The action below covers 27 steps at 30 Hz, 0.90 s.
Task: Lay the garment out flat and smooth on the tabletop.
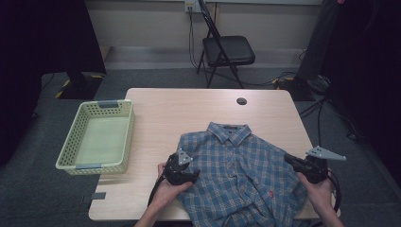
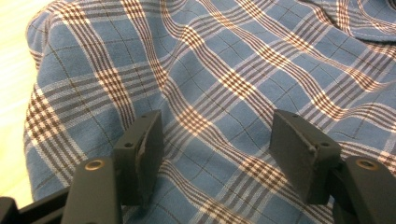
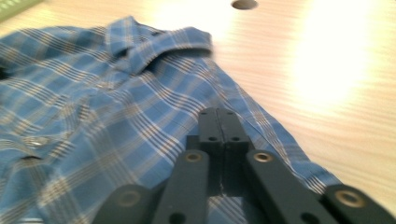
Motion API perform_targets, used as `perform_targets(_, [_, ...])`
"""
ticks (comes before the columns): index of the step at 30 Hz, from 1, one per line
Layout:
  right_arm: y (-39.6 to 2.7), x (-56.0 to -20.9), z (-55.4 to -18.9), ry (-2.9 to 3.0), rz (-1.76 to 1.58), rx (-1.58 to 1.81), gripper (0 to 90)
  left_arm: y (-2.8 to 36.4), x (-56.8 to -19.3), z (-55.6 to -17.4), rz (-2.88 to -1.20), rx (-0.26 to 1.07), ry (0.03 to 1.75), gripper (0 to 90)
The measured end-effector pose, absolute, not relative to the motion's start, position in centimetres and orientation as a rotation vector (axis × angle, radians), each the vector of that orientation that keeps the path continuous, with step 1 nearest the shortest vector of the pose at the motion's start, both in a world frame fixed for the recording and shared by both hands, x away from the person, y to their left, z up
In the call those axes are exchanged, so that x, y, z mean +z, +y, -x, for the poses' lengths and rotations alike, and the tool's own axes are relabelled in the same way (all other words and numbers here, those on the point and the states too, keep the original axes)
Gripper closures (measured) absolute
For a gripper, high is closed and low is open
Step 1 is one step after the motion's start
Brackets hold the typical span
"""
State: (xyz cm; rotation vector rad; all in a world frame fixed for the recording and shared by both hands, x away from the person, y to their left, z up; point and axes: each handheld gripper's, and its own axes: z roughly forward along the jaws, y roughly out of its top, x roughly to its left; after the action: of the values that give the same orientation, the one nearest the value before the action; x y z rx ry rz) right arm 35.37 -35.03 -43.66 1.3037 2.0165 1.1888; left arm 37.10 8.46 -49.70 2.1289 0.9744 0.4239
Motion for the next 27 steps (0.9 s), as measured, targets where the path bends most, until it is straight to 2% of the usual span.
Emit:
perform_targets(3, [-35.7,-44.2,-35.9,2.018,-1.328,1.161,64.1,8.5,-49.7,-37.1,-2.13,0.422,0.97,34.7])
perform_targets(5, [-36.4,-45.1,-36.3,2.007,-1.382,1.11,51.5,8.5,-49.7,-37.1,-2.132,0.421,0.969,34.6])
perform_targets(7, [-37.3,-45.9,-36.5,1.993,-1.425,1.028,44.5,8.5,-49.7,-37.1,-2.131,0.421,0.968,34.6])
perform_targets(10, [-38.7,-46.8,-36.7,1.982,-1.505,0.984,39.2,8.5,-49.7,-37.1,-2.13,0.42,0.968,34.6])
perform_targets(14, [-39.3,-48.2,-36.5,2.017,-1.538,0.879,36.9,8.5,-49.7,-37.1,-2.13,0.42,0.967,34.6])
perform_targets(16, [-39.1,-48.6,-36.6,2.037,-1.543,0.835,42.1,8.5,-49.7,-37.1,-2.128,0.419,0.969,34.6])
perform_targets(20, [-38.3,-48.6,-36.5,2.061,-1.51,0.88,80.1,8.5,-49.7,-37.1,-2.128,0.418,0.967,34.6])
perform_targets(21, [-37.9,-48.5,-36.4,2.056,-1.487,0.86,85.3,8.5,-49.7,-37.1,-2.126,0.418,0.968,34.6])
perform_targets(23, [-37.5,-48.2,-36.3,2.064,-1.454,0.911,88.8,8.5,-49.7,-37.1,-2.128,0.418,0.967,34.6])
perform_targets(27, [-36.6,-45.6,-35.9,2.003,-1.381,1.096,89.4,8.5,-49.7,-37.1,-2.126,0.419,0.967,34.5])
